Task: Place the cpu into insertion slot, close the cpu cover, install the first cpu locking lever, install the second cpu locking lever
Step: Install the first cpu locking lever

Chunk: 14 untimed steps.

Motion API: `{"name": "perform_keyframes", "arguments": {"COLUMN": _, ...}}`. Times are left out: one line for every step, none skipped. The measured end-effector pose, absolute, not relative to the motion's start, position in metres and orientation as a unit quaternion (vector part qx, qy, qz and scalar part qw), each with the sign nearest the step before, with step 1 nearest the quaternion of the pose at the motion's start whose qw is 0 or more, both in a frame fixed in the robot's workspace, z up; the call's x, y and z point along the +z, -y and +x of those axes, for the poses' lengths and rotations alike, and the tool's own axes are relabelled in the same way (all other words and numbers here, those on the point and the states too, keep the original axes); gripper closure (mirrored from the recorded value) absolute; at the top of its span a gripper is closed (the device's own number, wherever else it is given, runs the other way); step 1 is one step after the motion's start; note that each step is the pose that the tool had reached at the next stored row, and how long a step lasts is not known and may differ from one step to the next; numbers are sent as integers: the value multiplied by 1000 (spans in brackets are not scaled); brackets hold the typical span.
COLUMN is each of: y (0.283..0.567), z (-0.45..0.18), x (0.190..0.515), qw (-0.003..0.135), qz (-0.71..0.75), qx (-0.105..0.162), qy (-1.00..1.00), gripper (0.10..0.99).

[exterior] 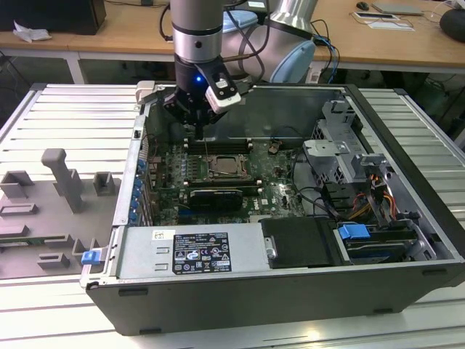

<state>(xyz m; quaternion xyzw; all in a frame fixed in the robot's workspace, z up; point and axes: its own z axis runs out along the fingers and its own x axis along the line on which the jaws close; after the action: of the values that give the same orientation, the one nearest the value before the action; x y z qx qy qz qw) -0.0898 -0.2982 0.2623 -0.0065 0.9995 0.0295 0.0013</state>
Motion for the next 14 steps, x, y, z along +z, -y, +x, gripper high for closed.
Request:
{"name": "perform_keyframes", "arguments": {"y": 298, "z": -89, "x": 262, "qw": 1, "qz": -7, "qx": 29, "qy": -1000, "gripper": 980}}
{"name": "perform_keyframes", "arguments": {"y": 298, "z": -89, "x": 262, "qw": 1, "qz": -7, "qx": 29, "qy": -1000, "gripper": 980}}
{"name": "perform_keyframes", "arguments": {"y": 298, "z": -89, "x": 262, "qw": 1, "qz": -7, "qx": 29, "qy": -1000, "gripper": 980}}
{"name": "perform_keyframes", "arguments": {"y": 298, "z": -88, "x": 262, "qw": 1, "qz": -7, "qx": 29, "qy": -1000, "gripper": 980}}
{"name": "perform_keyframes", "arguments": {"y": 298, "z": -88, "x": 262, "qw": 1, "qz": -7, "qx": 29, "qy": -1000, "gripper": 980}}
{"name": "perform_keyframes", "arguments": {"y": 298, "z": -87, "x": 262, "qw": 1, "qz": -7, "qx": 29, "qy": -1000, "gripper": 980}}
{"name": "perform_keyframes", "arguments": {"y": 298, "z": -87, "x": 262, "qw": 1, "qz": -7, "qx": 29, "qy": -1000, "gripper": 980}}
{"name": "perform_keyframes", "arguments": {"y": 298, "z": -86, "x": 262, "qw": 1, "qz": -7, "qx": 29, "qy": -1000, "gripper": 980}}
{"name": "perform_keyframes", "arguments": {"y": 298, "z": -85, "x": 262, "qw": 1, "qz": -7, "qx": 29, "qy": -1000, "gripper": 980}}
{"name": "perform_keyframes", "arguments": {"y": 298, "z": -84, "x": 262, "qw": 1, "qz": -7, "qx": 29, "qy": -1000, "gripper": 980}}
{"name": "perform_keyframes", "arguments": {"y": 298, "z": -83, "x": 262, "qw": 1, "qz": -7, "qx": 29, "qy": -1000, "gripper": 980}}
{"name": "perform_keyframes", "arguments": {"y": 298, "z": -82, "x": 262, "qw": 1, "qz": -7, "qx": 29, "qy": -1000, "gripper": 980}}
{"name": "perform_keyframes", "arguments": {"y": 298, "z": -82, "x": 262, "qw": 1, "qz": -7, "qx": 29, "qy": -1000, "gripper": 980}}
{"name": "perform_keyframes", "arguments": {"y": 298, "z": -81, "x": 262, "qw": 1, "qz": -7, "qx": 29, "qy": -1000, "gripper": 980}}
